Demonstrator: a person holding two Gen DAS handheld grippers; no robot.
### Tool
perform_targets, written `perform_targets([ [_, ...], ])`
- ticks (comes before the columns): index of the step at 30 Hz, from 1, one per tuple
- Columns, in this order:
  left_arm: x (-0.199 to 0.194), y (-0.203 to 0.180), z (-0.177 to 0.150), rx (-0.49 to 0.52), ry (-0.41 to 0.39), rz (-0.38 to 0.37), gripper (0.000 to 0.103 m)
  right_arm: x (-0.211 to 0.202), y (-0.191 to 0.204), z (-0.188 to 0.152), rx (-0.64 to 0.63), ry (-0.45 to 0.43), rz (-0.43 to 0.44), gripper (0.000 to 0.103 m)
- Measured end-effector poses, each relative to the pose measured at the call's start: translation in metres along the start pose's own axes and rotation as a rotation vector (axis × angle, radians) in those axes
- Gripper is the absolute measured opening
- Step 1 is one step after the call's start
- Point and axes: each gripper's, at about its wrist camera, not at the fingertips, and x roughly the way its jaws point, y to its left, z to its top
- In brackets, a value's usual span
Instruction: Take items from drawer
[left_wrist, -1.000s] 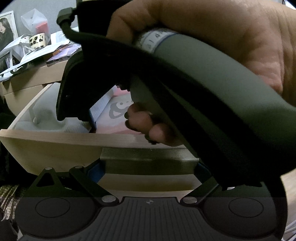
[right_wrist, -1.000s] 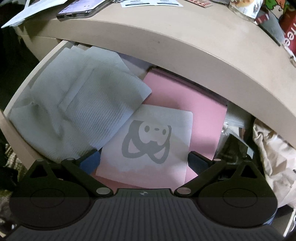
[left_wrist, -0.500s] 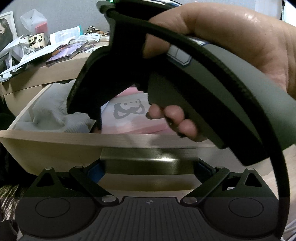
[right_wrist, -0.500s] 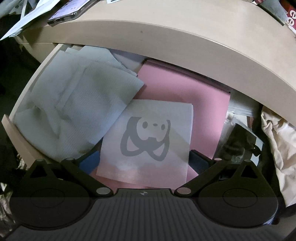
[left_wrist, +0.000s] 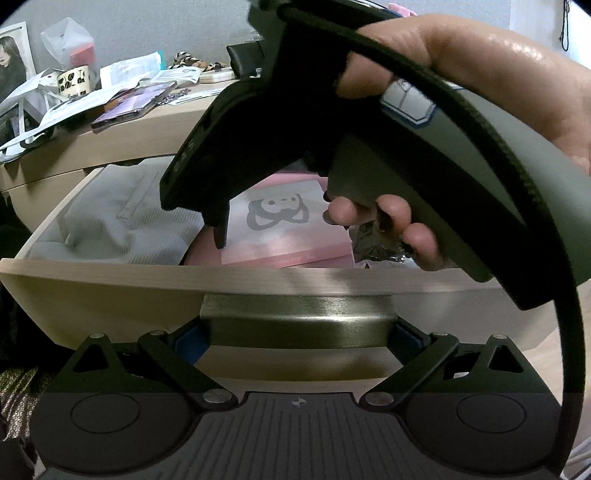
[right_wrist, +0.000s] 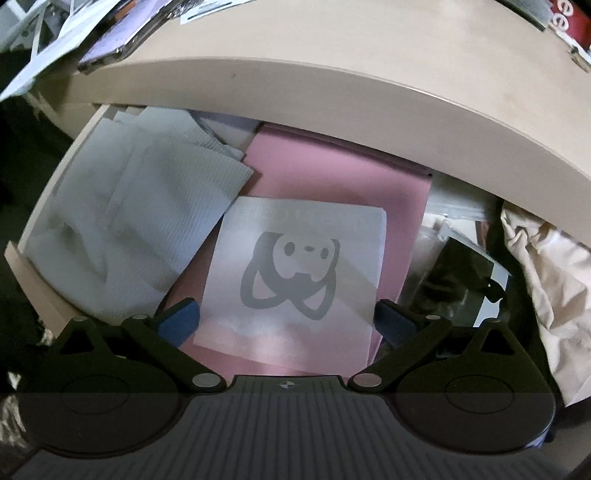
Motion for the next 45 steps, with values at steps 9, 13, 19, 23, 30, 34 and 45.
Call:
perform_targets([
  [9,-0.004,-0.004,-0.003,0.002,-0.001,-0.001,0.098,0.005,0.015,0.002,-0.026,0.01,-0.014,0.103],
  [13,-0.004,-0.004,-0.003,0.003,-0.001,-0.002,0.098,0.004,0.015,0.0,-0.023,0.002,-0.011,0.103],
  [19,-0.004,-0.004,-0.003,0.003,0.0,-0.002,0.098,0.0,0.012,0.001,-0.015,-0.022,-0.007,0.094],
  [23,-0.003,-0.003,-0.002,0.004,0.0,-0.002,0.098,-0.002,0.006,0.004,-0.002,-0.014,0.009,0.089],
  [30,-0.003,-0.004,-0.001,0.001,0.001,-0.001,0.098,-0.004,-0.006,0.008,-0.019,0.0,0.05,0.095],
  [34,-0.002,-0.004,-0.001,0.002,-0.001,-0.001,0.098,-0.014,-0.012,0.009,-0.059,-0.035,0.105,0.101],
  [45,-0.002,-0.004,0.0,0.002,0.002,-0.002,0.098,-0.04,-0.02,0.01,-0.291,-0.182,0.068,0.102],
])
